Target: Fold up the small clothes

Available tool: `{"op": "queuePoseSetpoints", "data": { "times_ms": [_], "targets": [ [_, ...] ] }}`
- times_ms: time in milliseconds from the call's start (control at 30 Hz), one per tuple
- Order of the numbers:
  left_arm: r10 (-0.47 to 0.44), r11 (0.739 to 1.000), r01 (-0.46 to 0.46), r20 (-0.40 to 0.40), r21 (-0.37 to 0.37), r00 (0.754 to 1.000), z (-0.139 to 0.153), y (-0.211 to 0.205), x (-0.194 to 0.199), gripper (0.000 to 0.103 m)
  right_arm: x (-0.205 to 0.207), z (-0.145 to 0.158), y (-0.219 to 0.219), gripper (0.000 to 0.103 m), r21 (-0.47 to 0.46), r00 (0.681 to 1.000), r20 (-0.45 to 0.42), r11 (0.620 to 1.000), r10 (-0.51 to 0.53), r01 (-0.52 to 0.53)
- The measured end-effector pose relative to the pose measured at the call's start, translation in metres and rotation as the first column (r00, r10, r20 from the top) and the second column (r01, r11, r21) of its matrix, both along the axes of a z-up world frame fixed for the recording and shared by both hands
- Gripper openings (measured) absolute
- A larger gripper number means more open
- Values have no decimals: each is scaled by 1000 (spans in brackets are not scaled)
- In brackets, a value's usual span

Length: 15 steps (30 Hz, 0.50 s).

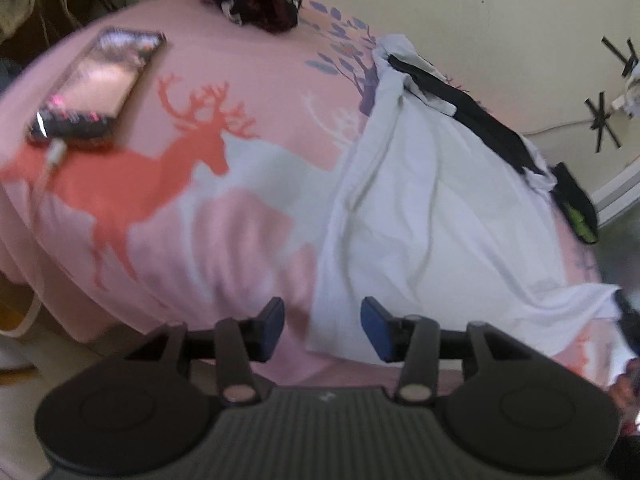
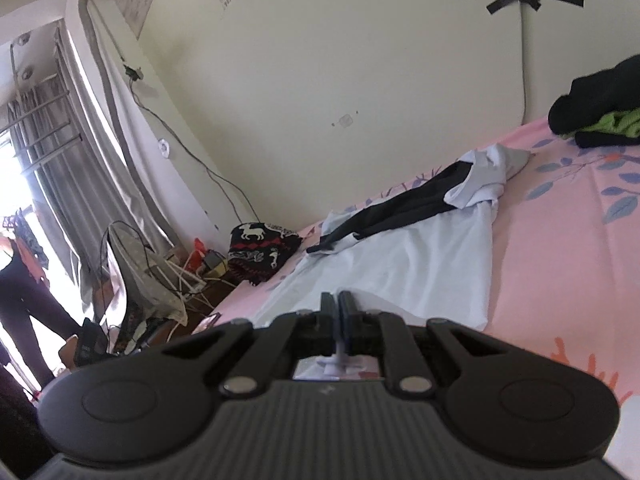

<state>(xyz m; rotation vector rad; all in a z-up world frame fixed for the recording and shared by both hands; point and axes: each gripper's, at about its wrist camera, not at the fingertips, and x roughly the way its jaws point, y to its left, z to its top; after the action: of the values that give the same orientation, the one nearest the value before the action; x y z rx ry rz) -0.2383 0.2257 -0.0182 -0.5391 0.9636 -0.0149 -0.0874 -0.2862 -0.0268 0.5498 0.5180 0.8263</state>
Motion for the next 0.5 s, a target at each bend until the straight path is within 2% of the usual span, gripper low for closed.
{"op": "queuePoseSetpoints", "data": {
  "times_ms": [33,100,167,200,233,267,333,433,500],
  "targets": [
    [-2,1000,2,-8,-5,1000,-3,-2,2,48,0,-1,0,5,0,1000,-2,1000,-1,1],
    [2,1000,-1,-35,24,999,-9,-6,7,50,1,-1,-1,6,1,1000,-3,1000,-4,4],
    [1,1000,1,-68,19,998,-16,-6,9,45,0,0,-3,6,2,1000,0,1000,-7,7],
    [-4,1000,4,-74,0,997,-19,-6,10,32,-2,0,-2,6,1,1000,1,1000,-11,11],
    [-17,999,14,-65,-36,998,-18,-5,11,14,-3,1,-2,6,0,1000,0,1000,-13,13],
    [-19,999,15,-63,-52,998,-15,-5,12,12,-3,0,-2,6,0,1000,-2,1000,-15,15],
    [-17,999,14,-64,-37,998,-7,-8,14,6,-3,0,-3,6,8,1000,-6,1000,-18,18],
    [2,995,2,46,-98,999,19,-1,20,7,0,1,-7,6,26,999,-11,999,-32,32],
    [15,994,1,146,-110,989,46,3,31,7,2,4,-9,6,24,999,-4,998,-51,51]
  ]
}}
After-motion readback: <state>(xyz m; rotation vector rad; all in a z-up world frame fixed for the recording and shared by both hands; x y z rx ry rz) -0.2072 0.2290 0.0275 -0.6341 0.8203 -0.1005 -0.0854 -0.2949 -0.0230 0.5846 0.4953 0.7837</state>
